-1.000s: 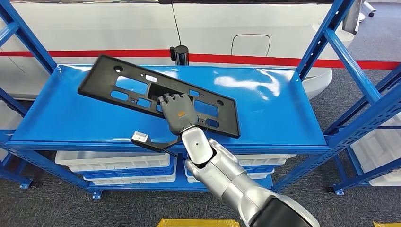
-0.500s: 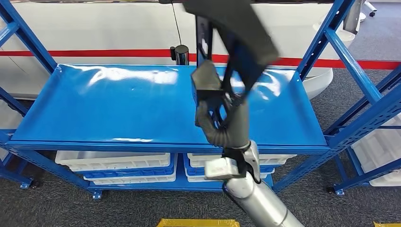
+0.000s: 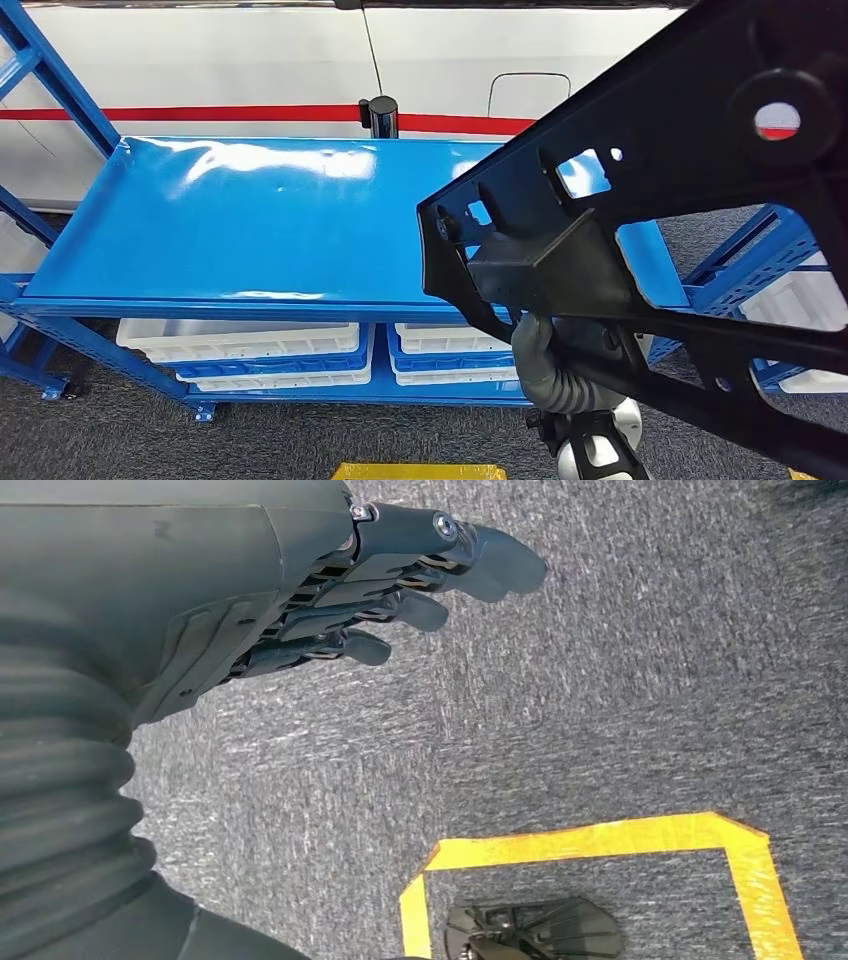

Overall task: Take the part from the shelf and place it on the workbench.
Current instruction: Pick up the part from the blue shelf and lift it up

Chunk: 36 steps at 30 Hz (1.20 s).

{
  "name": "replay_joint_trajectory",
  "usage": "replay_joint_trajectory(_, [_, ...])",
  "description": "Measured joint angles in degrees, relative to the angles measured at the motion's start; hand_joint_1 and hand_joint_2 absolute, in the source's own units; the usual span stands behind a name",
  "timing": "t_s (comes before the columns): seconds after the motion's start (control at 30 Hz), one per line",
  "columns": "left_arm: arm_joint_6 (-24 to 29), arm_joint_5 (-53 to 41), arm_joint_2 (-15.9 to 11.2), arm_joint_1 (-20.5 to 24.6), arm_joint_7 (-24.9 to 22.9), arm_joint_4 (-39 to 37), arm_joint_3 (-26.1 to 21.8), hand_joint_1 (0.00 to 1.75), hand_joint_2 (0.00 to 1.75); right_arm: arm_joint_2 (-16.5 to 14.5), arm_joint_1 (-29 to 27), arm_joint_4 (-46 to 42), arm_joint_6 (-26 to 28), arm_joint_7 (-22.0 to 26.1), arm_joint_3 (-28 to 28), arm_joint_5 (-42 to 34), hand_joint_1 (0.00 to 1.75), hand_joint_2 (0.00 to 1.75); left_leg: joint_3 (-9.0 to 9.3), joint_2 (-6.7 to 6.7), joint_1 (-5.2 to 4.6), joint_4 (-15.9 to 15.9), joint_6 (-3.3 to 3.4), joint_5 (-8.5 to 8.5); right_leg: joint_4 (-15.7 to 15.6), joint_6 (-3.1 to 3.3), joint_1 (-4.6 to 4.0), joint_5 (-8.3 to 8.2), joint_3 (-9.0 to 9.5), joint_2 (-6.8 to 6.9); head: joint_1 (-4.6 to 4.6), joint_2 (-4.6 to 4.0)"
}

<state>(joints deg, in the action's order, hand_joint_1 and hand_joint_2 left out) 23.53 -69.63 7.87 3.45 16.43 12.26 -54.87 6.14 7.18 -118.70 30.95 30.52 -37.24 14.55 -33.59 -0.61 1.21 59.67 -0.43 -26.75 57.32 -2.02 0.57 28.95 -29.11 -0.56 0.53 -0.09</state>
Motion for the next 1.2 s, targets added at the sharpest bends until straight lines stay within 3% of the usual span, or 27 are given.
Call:
replay_joint_trajectory(0.13, [-0.45,0.13,-0.07,0.00,-0.57,0.00,-0.30,0.00,1.75,1.16,-1.19,-0.38,-1.51,0.11,0.00,-0.15,1.75,1.75,0.00,-0.02,0.00,0.00,0.00,0.00,0.00,0.00,0.01,0.00,0.07,0.00,-0.01,0.00])
replay_joint_trajectory(0.33, [-5.55,1.31,-0.32,0.02,-2.13,0.00,-1.24,0.00,1.75,2.85,-2.35,-0.39,-3.24,-0.43,0.01,0.01,1.75,1.75,-0.01,-0.02,0.00,0.00,0.00,0.00,0.00,0.00,0.02,0.00,0.09,0.00,-0.01,0.00])
replay_joint_trajectory(0.77, [-21.10,9.75,-0.88,0.07,-2.77,0.00,-7.20,0.00,1.75,4.70,-3.52,-0.54,-11.78,-3.48,2.08,-7.97,1.75,1.75,-0.01,-0.01,0.00,0.00,0.00,0.00,0.00,0.00,0.01,0.00,0.10,0.00,-0.01,0.00])
replay_joint_trajectory(1.2, [-23.96,10.28,-1.20,0.13,-3.20,0.00,-10.13,0.00,1.75,5.35,-4.14,-0.48,-13.99,-4.28,4.02,-7.52,1.75,1.75,-0.01,-0.01,0.00,0.00,0.00,0.00,0.00,0.00,0.01,0.00,0.10,0.00,0.01,0.00])
